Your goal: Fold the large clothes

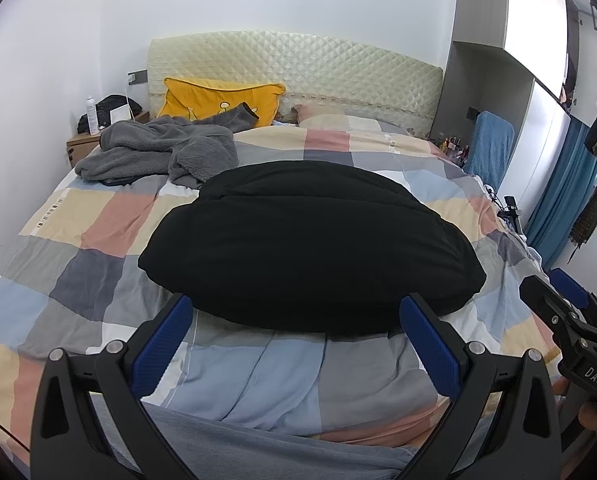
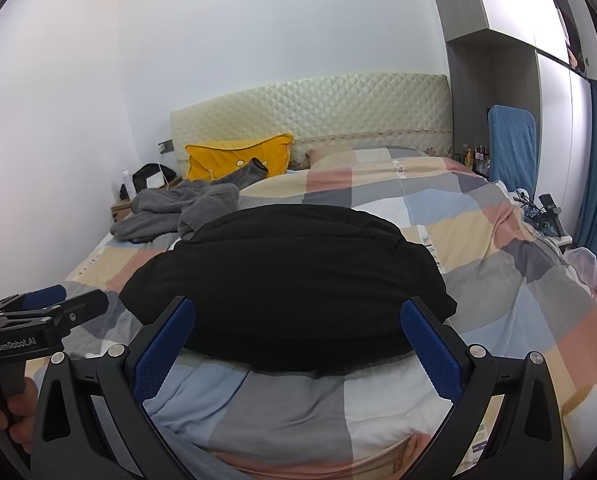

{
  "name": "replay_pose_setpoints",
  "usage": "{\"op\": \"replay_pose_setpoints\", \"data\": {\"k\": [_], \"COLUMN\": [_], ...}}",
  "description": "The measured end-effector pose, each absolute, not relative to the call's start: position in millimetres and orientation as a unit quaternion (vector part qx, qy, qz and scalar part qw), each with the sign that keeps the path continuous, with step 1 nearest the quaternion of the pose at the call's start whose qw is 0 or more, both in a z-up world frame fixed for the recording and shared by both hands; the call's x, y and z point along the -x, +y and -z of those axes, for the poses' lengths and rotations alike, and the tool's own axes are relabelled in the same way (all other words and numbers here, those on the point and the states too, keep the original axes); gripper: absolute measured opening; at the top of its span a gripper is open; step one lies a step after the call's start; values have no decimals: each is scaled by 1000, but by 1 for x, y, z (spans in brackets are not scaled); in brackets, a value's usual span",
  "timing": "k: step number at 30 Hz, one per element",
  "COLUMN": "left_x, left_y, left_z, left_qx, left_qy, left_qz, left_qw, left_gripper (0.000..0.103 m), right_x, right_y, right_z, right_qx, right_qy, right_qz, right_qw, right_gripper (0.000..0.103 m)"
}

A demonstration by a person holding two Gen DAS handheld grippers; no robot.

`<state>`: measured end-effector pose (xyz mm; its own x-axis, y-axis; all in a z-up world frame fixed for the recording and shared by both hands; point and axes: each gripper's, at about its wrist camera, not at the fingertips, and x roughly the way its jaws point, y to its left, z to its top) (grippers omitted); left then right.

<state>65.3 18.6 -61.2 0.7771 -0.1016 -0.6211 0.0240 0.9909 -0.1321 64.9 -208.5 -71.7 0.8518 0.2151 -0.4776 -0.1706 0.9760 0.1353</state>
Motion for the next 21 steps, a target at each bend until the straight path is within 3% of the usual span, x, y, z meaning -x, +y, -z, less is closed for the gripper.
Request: {"op": "replay_pose_setpoints", "data": {"k": [21], "left_x": [-67], "left_y": [27], "left_z": [59], "left_qx": [63], "left_qy": [327], "left_qz": [33], "left_qw": [942], "left_gripper": [103], "right_x": [-59], "right_y": [-205], "right_z": [66], "right_qx": [-45], "right_qy": [250], "right_qz": [-98], "right_qw": [962], "right_gripper": [103]}}
